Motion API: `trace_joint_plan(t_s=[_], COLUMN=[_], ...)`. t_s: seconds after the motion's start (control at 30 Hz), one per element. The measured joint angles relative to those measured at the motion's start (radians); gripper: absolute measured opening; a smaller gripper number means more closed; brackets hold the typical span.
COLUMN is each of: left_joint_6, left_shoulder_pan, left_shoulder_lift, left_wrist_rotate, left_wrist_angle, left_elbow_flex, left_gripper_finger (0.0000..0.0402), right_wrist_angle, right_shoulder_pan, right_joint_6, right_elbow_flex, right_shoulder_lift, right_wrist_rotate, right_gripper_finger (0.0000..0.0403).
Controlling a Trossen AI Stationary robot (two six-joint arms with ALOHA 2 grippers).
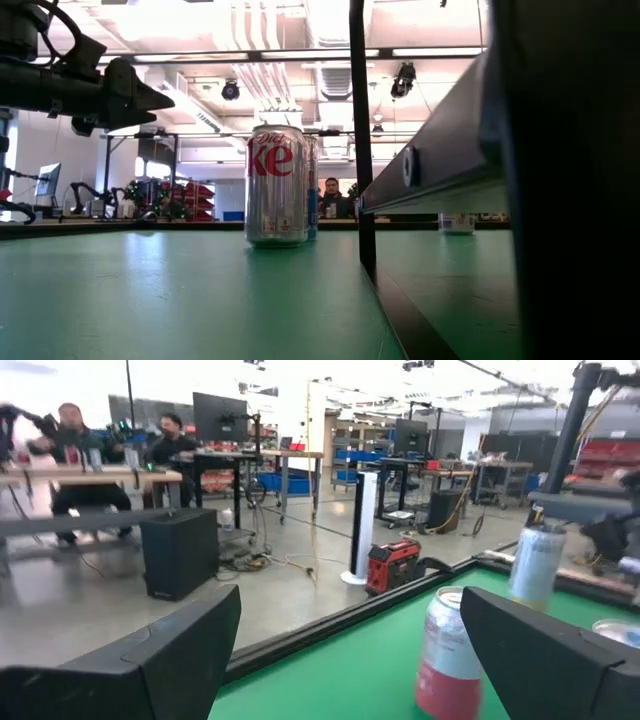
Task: Place canned beverage on shelf
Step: Move the red-silver soda can near the shelf
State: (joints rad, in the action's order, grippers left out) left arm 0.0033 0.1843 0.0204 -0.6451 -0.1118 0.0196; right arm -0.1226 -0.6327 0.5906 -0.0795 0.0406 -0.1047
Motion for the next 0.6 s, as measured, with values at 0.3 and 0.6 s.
trace_joint_plan(t_s=[0.3, 0.6], left_joint_6=[-0.135, -0.240], left_shoulder_pan=[0.002, 0.001], left_shoulder_lift=[-0.001, -0.001], left_wrist_rotate=[-0.005, 0.023], left_wrist_angle=[-0.140, -0.140], left_elbow_flex=[0.000, 0.000], left_gripper_finger=[0.0363, 0.0363], right_wrist_angle=[0.000, 0.000], right_shoulder_pan=[0.000, 0.000], right_joint_6=[0.000, 0.000], right_elbow_flex=[0.000, 0.000], right_shoulder_lift=[0.000, 0.000], right_wrist_rotate=[0.000, 0.000], right_gripper_finger=[0.0384, 0.0384])
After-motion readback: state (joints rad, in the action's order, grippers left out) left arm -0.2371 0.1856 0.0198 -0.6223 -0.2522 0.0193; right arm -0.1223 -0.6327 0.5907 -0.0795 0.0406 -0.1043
